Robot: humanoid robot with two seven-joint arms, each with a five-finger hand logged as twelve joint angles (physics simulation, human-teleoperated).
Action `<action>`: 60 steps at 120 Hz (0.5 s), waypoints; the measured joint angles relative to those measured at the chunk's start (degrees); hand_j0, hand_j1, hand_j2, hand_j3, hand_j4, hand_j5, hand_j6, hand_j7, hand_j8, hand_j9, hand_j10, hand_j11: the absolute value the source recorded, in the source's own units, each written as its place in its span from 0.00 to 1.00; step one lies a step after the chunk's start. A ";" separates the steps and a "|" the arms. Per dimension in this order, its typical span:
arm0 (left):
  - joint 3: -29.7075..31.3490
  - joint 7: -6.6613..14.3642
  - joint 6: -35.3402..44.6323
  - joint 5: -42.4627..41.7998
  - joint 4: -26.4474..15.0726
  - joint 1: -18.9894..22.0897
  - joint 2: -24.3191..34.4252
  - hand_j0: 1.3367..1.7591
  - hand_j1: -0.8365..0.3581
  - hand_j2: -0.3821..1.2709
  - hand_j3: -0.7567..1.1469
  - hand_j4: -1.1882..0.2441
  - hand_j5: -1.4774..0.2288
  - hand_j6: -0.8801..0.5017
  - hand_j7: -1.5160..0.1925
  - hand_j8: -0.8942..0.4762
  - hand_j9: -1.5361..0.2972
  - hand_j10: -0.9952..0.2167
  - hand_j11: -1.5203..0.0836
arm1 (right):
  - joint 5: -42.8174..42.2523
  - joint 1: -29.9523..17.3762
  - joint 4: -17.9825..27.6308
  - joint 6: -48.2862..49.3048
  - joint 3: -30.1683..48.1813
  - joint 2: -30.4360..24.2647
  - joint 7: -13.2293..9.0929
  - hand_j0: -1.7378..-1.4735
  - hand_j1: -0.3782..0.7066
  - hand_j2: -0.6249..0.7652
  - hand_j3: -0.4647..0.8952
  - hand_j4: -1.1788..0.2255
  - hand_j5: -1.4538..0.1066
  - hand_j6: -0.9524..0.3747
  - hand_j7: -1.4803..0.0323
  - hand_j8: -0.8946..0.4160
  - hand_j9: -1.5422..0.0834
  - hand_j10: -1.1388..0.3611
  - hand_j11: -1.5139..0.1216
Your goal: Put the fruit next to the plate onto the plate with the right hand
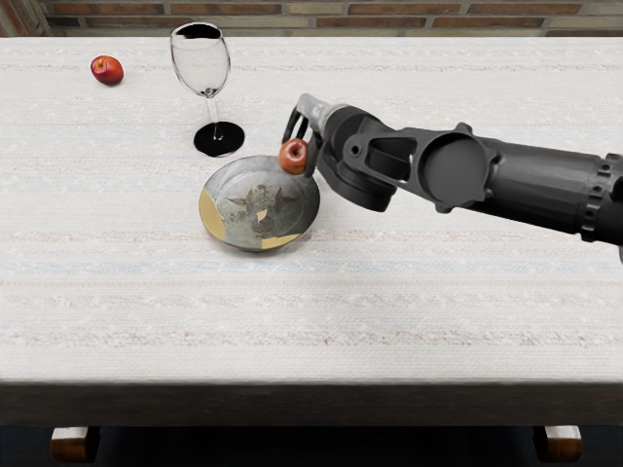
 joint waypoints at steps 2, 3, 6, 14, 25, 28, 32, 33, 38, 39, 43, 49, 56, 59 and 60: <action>0.00 0.00 0.00 0.00 0.00 0.00 0.00 0.76 0.99 0.23 0.40 0.83 0.87 0.64 0.89 0.65 0.84 0.82 0.95 | 0.02 -0.03 -0.05 0.04 0.01 0.00 0.00 0.30 0.63 0.66 0.34 0.36 0.38 0.32 0.41 0.19 0.42 0.32 0.40; -0.01 0.00 0.00 0.00 0.00 0.00 0.00 0.76 0.99 0.23 0.40 0.83 0.87 0.64 0.89 0.65 0.84 0.82 0.95 | 0.03 -0.04 -0.08 0.06 0.02 0.00 0.00 0.30 0.63 0.66 0.34 0.36 0.38 0.32 0.41 0.19 0.42 0.32 0.40; -0.02 0.00 0.01 0.00 0.00 0.00 0.00 0.76 0.99 0.23 0.40 0.83 0.87 0.64 0.89 0.65 0.84 0.82 0.95 | 0.05 -0.05 -0.15 0.21 0.07 0.01 0.00 0.30 0.63 0.66 0.34 0.36 0.38 0.32 0.41 0.19 0.42 0.32 0.40; -0.06 0.00 0.01 0.00 0.00 0.00 0.00 0.76 0.99 0.23 0.40 0.83 0.87 0.64 0.89 0.65 0.84 0.82 0.95 | 0.12 -0.09 -0.27 0.57 0.28 0.01 0.00 0.30 0.63 0.66 0.34 0.36 0.38 0.32 0.41 0.19 0.42 0.32 0.40; -0.08 0.00 0.01 0.00 0.00 0.09 0.00 0.76 0.99 0.23 0.40 0.83 0.87 0.64 0.89 0.65 0.84 0.82 0.95 | 0.25 -0.14 -0.30 0.90 0.44 0.01 0.00 0.30 0.63 0.67 0.34 0.36 0.38 0.31 0.41 0.19 0.42 0.32 0.40; -0.08 0.00 0.01 0.00 0.00 0.09 0.00 0.76 0.99 0.23 0.40 0.83 0.87 0.64 0.89 0.65 0.84 0.82 0.95 | 0.30 -0.12 -0.30 1.06 0.47 0.01 0.00 0.30 0.63 0.66 0.34 0.36 0.38 0.31 0.41 0.19 0.42 0.32 0.40; -0.09 0.00 0.01 0.00 0.00 0.09 0.00 0.76 0.99 0.23 0.40 0.83 0.87 0.64 0.89 0.65 0.84 0.82 0.95 | 0.36 -0.14 -0.31 1.27 0.51 0.01 0.00 0.30 0.63 0.66 0.34 0.36 0.38 0.31 0.41 0.19 0.42 0.32 0.40; -0.09 0.00 0.01 0.00 0.00 0.09 0.00 0.76 0.99 0.23 0.40 0.83 0.87 0.64 0.89 0.65 0.84 0.82 0.95 | 0.38 -0.15 -0.31 1.32 0.52 0.01 0.00 0.30 0.63 0.66 0.34 0.36 0.38 0.32 0.41 0.19 0.42 0.32 0.40; -0.09 0.00 0.02 0.00 0.00 0.09 0.00 0.76 0.99 0.23 0.40 0.83 0.87 0.64 0.89 0.65 0.84 0.82 0.95 | 0.49 -0.20 -0.31 1.51 0.55 0.02 0.00 0.30 0.63 0.66 0.34 0.36 0.38 0.31 0.41 0.19 0.42 0.32 0.40; -0.09 0.00 0.02 -0.01 0.00 0.13 0.00 0.76 0.99 0.23 0.40 0.83 0.87 0.64 0.89 0.65 0.84 0.82 0.95 | 0.51 -0.21 -0.31 1.56 0.55 0.02 0.00 0.30 0.63 0.66 0.34 0.36 0.38 0.31 0.41 0.19 0.42 0.32 0.40; -0.09 0.00 0.01 -0.01 0.00 0.17 0.00 0.76 0.99 0.23 0.40 0.83 0.87 0.64 0.89 0.65 0.84 0.82 0.95 | 0.57 -0.26 -0.32 1.78 0.58 0.02 0.00 0.30 0.63 0.66 0.34 0.36 0.38 0.32 0.41 0.19 0.42 0.32 0.40; -0.10 0.00 0.01 -0.01 0.00 0.18 0.00 0.76 0.99 0.23 0.40 0.83 0.87 0.64 0.89 0.65 0.84 0.82 0.95 | 0.63 -0.43 -0.32 2.10 0.62 0.02 0.00 0.30 0.63 0.66 0.34 0.36 0.38 0.32 0.41 0.19 0.42 0.32 0.40; -0.14 0.00 0.01 -0.01 0.00 0.18 0.00 0.76 0.99 0.23 0.40 0.83 0.87 0.64 0.89 0.65 0.84 0.82 0.95 | 0.67 -0.63 -0.32 2.51 0.68 0.02 0.00 0.30 0.63 0.66 0.34 0.36 0.38 0.32 0.41 0.19 0.42 0.32 0.40; -0.15 0.00 0.01 -0.01 0.00 0.18 0.00 0.76 0.99 0.23 0.40 0.83 0.87 0.64 0.89 0.65 0.84 0.82 0.95 | 0.70 -0.70 -0.32 2.77 0.77 0.02 0.00 0.30 0.63 0.66 0.34 0.36 0.38 0.32 0.41 0.19 0.42 0.32 0.40; -0.15 0.00 0.01 -0.01 0.00 0.18 0.00 0.76 0.99 0.23 0.40 0.83 0.87 0.64 0.89 0.65 0.84 0.82 0.95 | 0.70 -0.72 -0.32 2.85 0.81 0.02 0.00 0.30 0.63 0.66 0.34 0.36 0.38 0.32 0.41 0.19 0.42 0.32 0.40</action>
